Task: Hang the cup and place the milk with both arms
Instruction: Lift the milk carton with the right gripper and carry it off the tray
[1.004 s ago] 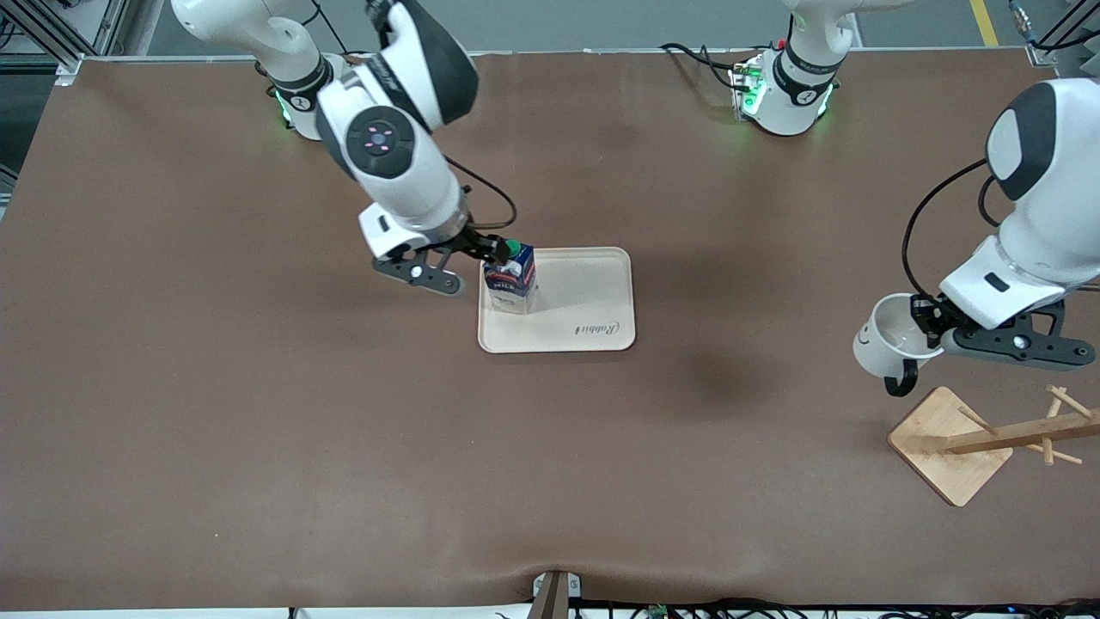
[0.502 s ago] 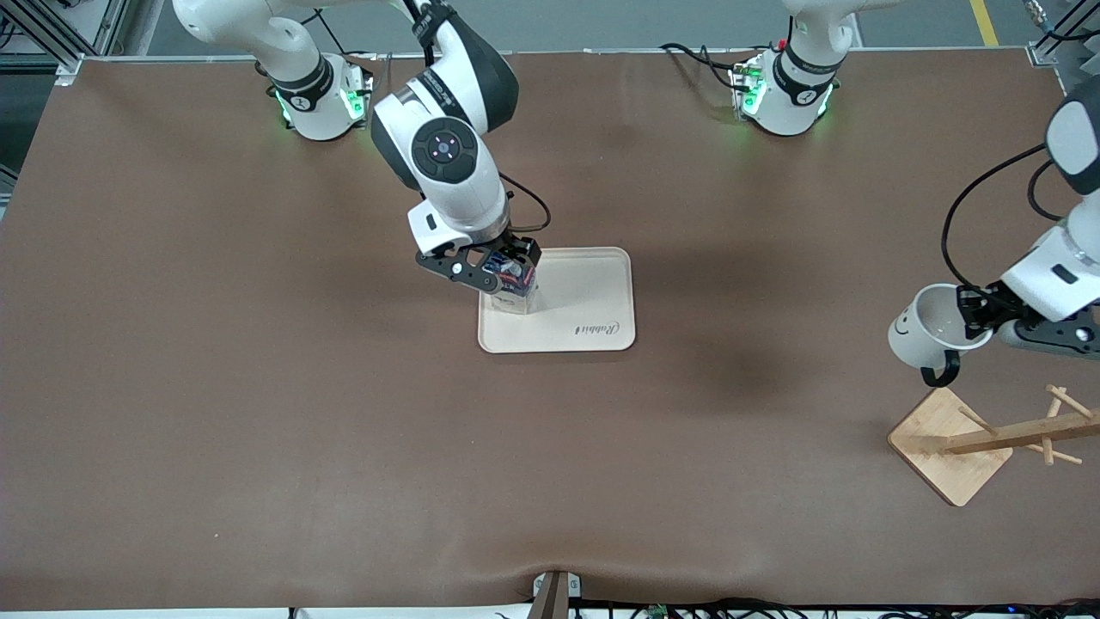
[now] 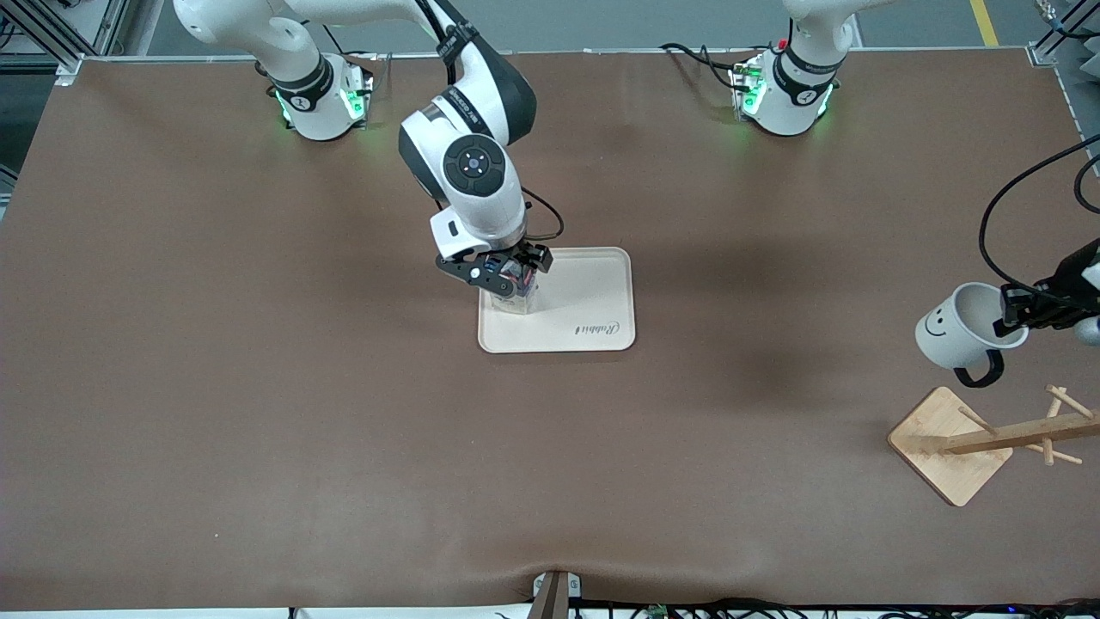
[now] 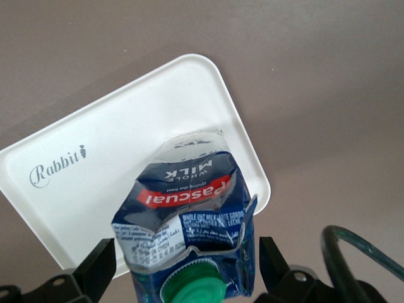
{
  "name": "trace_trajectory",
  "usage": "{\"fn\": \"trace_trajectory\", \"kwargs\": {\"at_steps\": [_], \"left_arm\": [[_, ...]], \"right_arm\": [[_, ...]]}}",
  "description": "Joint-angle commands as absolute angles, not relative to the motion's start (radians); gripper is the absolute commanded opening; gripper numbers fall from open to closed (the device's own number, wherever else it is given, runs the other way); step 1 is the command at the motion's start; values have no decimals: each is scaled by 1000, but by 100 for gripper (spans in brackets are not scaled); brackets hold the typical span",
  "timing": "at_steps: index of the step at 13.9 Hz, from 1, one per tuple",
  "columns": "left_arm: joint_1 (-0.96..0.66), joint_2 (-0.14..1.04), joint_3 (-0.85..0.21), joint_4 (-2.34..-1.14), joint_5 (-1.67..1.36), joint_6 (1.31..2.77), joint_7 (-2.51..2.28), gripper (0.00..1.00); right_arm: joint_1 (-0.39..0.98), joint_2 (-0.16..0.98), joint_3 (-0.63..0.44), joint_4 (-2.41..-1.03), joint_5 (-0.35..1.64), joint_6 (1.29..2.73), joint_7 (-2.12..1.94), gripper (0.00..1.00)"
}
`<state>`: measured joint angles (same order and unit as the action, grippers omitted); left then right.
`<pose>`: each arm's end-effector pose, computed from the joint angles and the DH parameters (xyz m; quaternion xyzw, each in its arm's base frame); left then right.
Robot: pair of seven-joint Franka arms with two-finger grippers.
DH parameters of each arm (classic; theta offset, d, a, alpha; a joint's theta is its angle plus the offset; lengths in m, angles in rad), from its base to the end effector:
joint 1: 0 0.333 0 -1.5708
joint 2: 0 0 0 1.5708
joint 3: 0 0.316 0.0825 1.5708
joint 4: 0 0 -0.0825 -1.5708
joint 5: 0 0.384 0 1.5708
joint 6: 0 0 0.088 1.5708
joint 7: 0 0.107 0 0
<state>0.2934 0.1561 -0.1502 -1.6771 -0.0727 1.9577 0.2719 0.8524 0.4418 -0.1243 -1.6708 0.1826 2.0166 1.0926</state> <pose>0.6167 0.0896 0.5185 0.9957 -0.0509 0.0711 0.0320 0.4792 0.4526 0.3433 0.9733 -0.2184 -0.0703 0.0030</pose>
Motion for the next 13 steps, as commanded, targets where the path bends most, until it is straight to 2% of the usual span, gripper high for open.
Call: {"fn": "trace_trajectory", "kwargs": {"at_steps": [1, 2, 8, 13], "left_arm": [[316, 187, -155, -1626, -100, 1945, 310, 0], [328, 193, -155, -1620, -104, 1945, 313, 0], [379, 245, -153, -1583, -160, 1945, 383, 0], [393, 250, -152, -1582, -158, 1945, 413, 0]], "right_arm": [[862, 448, -137, -1660, 176, 2010, 1126, 43], [864, 448, -137, -1660, 176, 2010, 1127, 0], [853, 420, -143, -1614, 175, 2002, 1223, 0], [763, 399, -158, -1470, 176, 1754, 1203, 0]]}}
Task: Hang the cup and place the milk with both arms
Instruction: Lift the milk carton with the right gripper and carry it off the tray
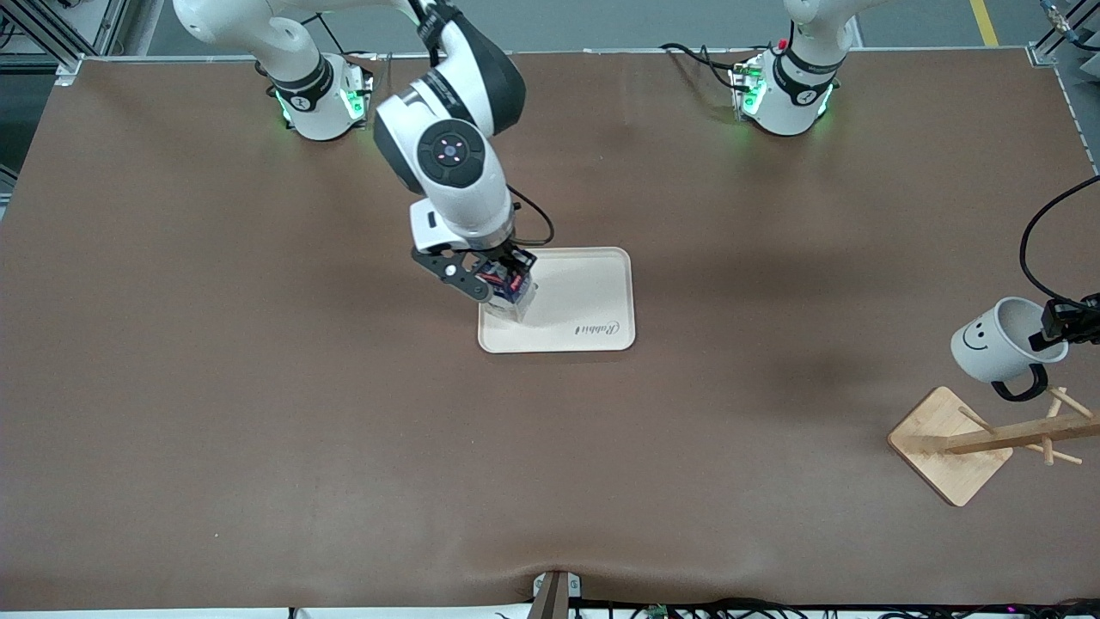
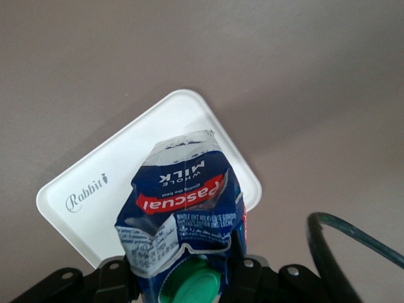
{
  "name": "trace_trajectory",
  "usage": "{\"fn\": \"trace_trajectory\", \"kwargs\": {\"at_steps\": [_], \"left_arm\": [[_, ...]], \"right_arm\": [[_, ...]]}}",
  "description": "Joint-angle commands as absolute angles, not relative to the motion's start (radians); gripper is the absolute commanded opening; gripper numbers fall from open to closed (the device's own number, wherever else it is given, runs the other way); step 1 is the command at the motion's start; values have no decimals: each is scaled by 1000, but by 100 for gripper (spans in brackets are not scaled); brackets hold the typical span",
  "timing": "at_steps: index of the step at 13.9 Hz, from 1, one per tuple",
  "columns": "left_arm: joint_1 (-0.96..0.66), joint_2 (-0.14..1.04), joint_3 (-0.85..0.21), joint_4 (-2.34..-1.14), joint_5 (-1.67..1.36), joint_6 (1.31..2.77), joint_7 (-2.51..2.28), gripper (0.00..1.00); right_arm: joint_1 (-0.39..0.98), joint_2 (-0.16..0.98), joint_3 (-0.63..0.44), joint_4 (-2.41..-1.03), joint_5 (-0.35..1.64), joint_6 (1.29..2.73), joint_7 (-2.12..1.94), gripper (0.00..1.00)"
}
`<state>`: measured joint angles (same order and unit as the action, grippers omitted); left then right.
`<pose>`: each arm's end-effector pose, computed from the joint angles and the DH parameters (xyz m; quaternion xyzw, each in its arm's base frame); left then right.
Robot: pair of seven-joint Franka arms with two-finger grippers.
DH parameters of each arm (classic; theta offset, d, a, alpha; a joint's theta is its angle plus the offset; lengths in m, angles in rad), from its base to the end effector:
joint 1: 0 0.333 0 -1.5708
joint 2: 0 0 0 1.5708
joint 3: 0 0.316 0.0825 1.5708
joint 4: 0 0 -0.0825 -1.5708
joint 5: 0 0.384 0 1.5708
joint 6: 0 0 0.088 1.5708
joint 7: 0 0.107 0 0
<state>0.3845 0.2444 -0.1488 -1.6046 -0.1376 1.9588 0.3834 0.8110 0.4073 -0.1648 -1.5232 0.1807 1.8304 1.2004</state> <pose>0.6295 0.1509 0.4993 0.9939 -0.0479 0.0784 0.0618 0.5142 0.4243 0.4207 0.9531 -0.2942 -0.0708 0.0052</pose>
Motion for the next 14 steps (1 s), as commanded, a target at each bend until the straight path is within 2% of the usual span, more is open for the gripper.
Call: {"fn": "trace_trajectory", "kwargs": {"at_steps": [1, 3, 8, 14], "left_arm": [[403, 252, -152, -1582, -158, 1945, 423, 0], [413, 252, -152, -1582, -156, 1945, 428, 0], [436, 273, -153, -1582, -156, 1947, 469, 0], [442, 298, -153, -1528, -153, 1947, 486, 0]], "right_arm": [[747, 396, -158, -1457, 176, 1743, 1178, 0], [688, 364, -158, -1466, 178, 1730, 1056, 0], [513, 289, -167, -1482, 106, 1562, 691, 0], [241, 236, -167, -1593, 69, 1583, 365, 0]]}}
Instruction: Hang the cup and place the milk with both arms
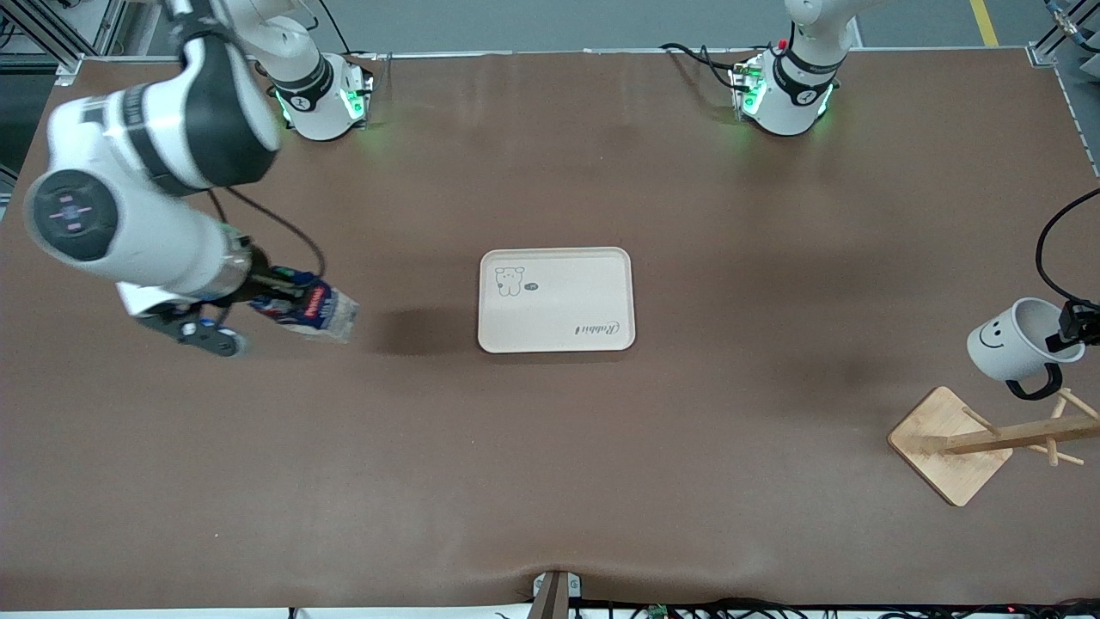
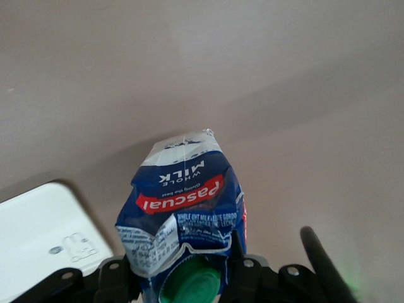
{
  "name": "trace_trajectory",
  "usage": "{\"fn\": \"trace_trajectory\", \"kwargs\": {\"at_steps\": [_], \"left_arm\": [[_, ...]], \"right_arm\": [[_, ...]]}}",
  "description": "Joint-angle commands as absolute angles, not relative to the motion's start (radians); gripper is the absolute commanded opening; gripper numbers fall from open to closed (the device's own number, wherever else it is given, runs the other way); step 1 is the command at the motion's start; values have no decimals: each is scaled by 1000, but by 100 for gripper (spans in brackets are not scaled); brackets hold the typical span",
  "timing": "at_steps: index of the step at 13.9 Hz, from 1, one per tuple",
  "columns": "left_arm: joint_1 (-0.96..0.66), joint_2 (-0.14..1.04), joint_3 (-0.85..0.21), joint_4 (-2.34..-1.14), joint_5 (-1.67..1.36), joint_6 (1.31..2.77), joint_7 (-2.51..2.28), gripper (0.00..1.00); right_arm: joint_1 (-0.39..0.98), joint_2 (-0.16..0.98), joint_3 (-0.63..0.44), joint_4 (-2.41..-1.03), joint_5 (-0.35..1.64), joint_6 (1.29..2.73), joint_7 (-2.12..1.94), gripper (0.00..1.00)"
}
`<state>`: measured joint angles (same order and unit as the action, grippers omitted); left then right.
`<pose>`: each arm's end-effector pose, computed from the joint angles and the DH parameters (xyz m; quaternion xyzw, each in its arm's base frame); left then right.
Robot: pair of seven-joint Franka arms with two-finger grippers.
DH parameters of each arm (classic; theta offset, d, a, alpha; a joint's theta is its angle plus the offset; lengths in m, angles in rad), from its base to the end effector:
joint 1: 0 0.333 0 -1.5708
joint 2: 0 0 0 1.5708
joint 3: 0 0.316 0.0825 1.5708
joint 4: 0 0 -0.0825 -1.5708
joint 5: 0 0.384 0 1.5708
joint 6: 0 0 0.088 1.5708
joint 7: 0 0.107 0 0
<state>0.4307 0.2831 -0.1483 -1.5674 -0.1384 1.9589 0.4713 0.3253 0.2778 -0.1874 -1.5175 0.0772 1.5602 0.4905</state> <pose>0.6317 0.1847 0.4926 0.9925 -0.0673 0.0830 0.0594 0.6099 0.1054 0.4872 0.9773 -0.1776 -0.1131 0.0235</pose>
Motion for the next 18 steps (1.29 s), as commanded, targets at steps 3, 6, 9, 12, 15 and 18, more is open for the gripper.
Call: {"fn": "trace_trajectory", "kwargs": {"at_steps": [3, 6, 9, 12, 15, 18], "left_arm": [[433, 301, -155, -1525, -155, 1947, 482, 0], [443, 318, -153, -1526, -153, 1947, 508, 0], [446, 336, -153, -1505, -150, 1947, 514, 0], [445, 359, -153, -1479, -149, 1947, 512, 0], [442, 373, -153, -1460, -147, 1947, 508, 19], [431, 367, -156, -1459, -146, 1945, 505, 100]], "right_arm": [[141, 195, -167, -1701, 67, 1620, 278, 0], [39, 196, -169, -1758, 49, 1663, 203, 0], [34, 89, -167, -2022, 46, 1884, 187, 0], [28, 37, -167, -2202, 46, 2026, 183, 0], [18, 37, -167, -2246, 46, 2043, 179, 0], [15, 37, -167, -2247, 46, 2042, 179, 28]]}}
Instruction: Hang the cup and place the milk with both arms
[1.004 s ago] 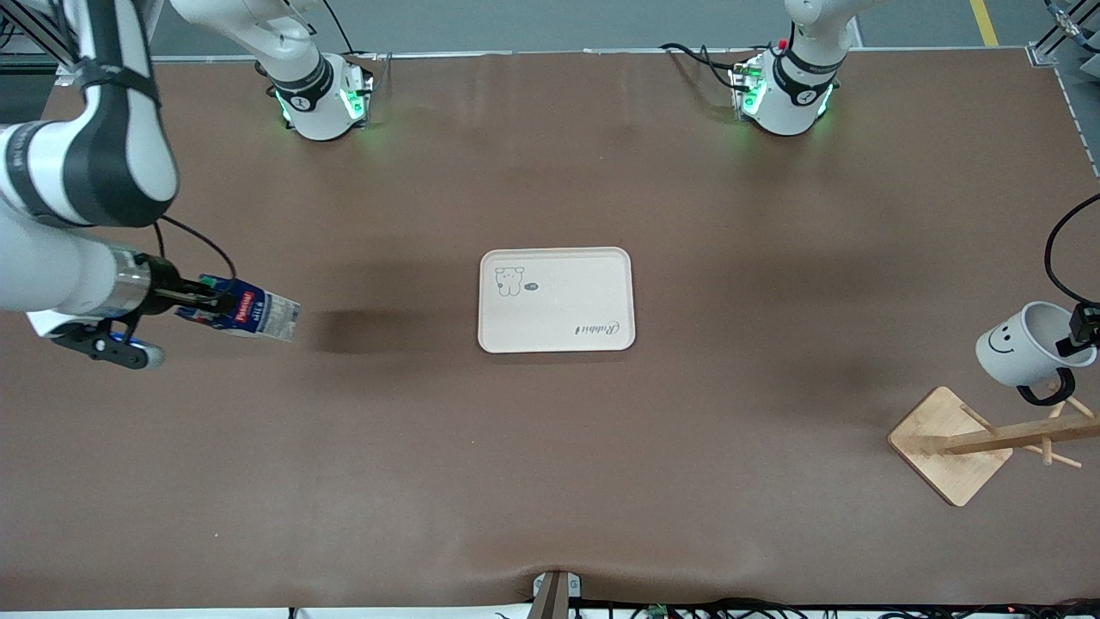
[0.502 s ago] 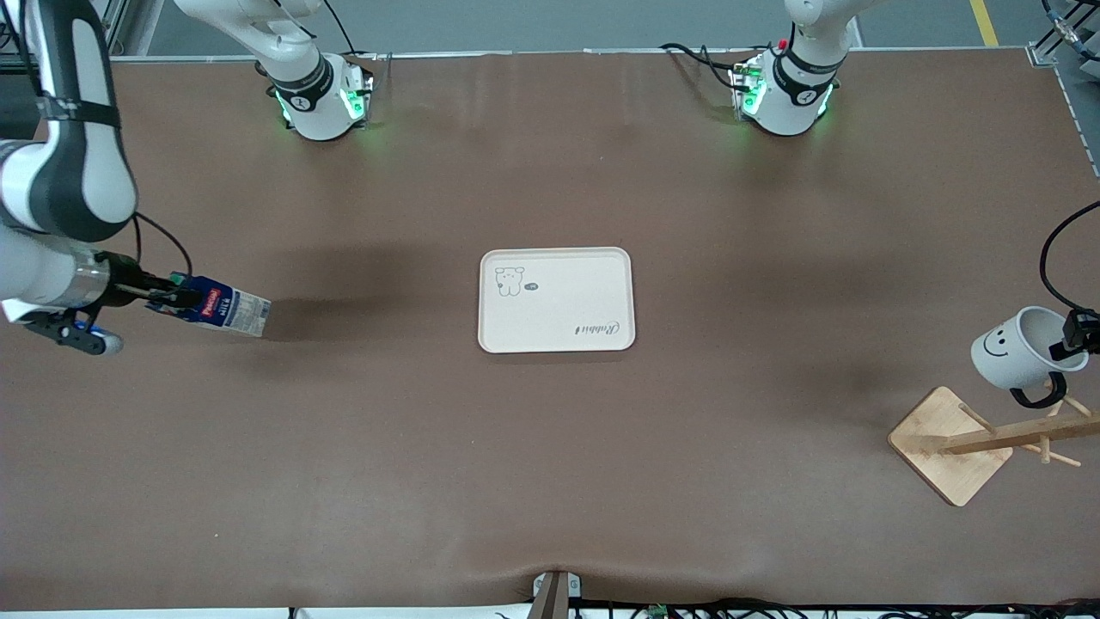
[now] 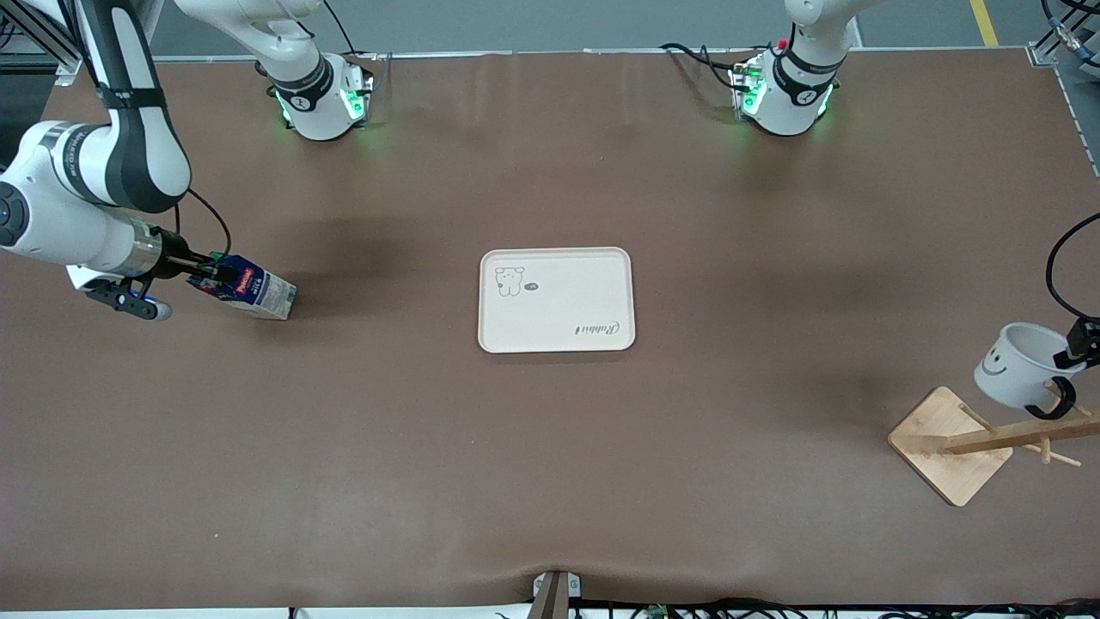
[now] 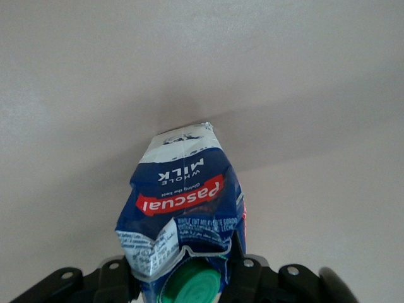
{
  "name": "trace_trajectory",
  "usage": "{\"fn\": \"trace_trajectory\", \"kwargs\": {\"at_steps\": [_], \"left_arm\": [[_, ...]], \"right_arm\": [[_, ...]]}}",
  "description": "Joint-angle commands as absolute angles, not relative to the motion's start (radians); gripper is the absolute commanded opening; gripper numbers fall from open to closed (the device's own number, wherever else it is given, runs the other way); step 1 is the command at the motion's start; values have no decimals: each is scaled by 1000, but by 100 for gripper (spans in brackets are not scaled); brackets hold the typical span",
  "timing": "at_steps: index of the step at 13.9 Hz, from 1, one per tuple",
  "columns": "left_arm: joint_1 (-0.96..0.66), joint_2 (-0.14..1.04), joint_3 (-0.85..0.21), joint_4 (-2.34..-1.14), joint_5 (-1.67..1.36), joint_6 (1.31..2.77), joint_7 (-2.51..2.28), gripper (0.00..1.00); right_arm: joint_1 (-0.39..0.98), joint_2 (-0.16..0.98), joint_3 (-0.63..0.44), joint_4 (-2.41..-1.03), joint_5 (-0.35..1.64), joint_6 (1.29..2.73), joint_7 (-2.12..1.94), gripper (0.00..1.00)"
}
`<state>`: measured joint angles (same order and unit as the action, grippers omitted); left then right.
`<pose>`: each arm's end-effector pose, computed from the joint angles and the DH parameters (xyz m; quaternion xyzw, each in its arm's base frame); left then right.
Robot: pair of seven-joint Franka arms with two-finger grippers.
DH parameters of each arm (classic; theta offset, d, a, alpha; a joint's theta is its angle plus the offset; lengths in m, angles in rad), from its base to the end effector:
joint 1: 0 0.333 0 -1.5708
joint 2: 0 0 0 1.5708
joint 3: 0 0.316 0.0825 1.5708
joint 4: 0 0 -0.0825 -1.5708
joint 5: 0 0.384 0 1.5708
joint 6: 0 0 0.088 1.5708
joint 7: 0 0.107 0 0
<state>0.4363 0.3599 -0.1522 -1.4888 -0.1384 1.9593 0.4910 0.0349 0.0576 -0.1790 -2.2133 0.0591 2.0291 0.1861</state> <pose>0.6505 0.1955 0.4805 0.9914 -0.0740 0.0873 0.0634 0.5025 -0.0693 0.3350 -0.9762 0.1795 0.1204 0.0171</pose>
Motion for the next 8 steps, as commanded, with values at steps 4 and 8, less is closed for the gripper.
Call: {"fn": "trace_trajectory", "kwargs": {"at_steps": [4, 8], "left_arm": [[430, 351, -164, -1459, -143, 1944, 499, 100], [394, 319, -166, -1460, -127, 1888, 434, 100]], "right_arm": [[15, 37, -166, -2194, 46, 2007, 181, 100], [20, 96, -164, -1900, 49, 1707, 166, 100]]}}
